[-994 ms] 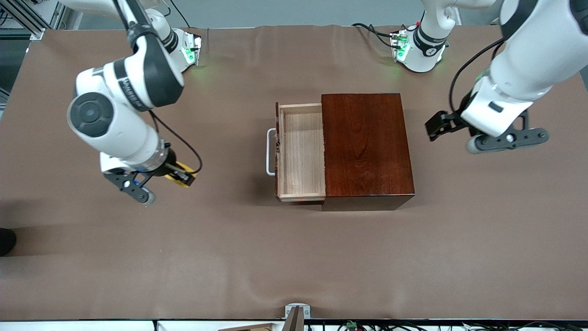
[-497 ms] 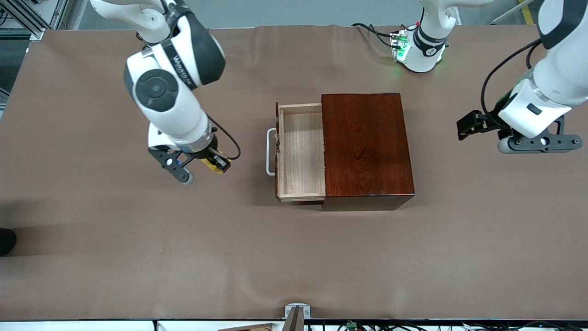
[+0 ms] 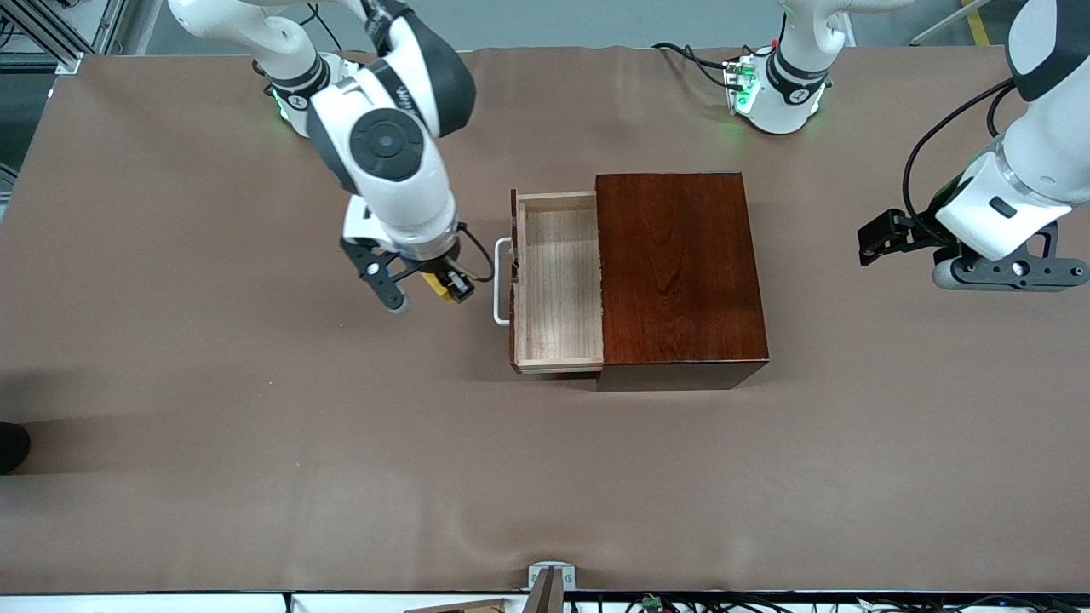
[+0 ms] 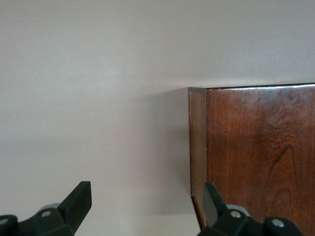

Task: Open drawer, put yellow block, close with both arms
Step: 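Carry the yellow cube over the open drawer with the right gripper and lower it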

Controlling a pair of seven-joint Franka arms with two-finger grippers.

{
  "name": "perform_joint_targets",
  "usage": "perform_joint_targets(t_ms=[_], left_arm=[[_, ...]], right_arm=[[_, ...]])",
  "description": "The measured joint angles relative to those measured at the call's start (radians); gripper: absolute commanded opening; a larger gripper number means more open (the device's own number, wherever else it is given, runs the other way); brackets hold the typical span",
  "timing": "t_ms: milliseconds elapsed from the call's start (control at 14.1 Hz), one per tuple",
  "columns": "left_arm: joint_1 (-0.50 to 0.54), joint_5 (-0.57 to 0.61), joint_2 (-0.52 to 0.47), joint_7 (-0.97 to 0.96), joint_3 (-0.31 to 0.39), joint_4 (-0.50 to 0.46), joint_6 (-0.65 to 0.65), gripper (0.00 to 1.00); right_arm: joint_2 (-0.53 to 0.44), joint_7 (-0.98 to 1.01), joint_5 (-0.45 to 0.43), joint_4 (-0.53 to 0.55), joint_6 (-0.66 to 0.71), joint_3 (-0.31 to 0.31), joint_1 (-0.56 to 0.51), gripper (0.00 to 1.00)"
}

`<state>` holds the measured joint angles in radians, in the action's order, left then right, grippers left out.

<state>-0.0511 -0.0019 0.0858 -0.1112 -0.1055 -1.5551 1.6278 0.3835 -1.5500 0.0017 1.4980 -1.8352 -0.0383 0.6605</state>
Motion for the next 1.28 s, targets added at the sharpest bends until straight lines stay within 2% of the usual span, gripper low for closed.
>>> perform_joint_targets(t_ms=[497,994,1277], left_arm=[[-0.001,0.0,0.0,0.0,-0.004,0.0,0.002,1.0],[-0.001,0.0,0.0,0.0,-0.005,0.0,0.002,1.0],[-0.003,0.0,0.0,0.0,-0.008,0.0,0.002,1.0]], right_arm=[[0.076,-0.209,-0.001,-0.085,-0.015,0.0,0.064,0.0],[0.1,-0.455,0.0,-0.104,-0.081,0.0,0.084,0.0],[0.153,-0.54,0.0,-0.148,-0.085,0.001,0.122,0.0]])
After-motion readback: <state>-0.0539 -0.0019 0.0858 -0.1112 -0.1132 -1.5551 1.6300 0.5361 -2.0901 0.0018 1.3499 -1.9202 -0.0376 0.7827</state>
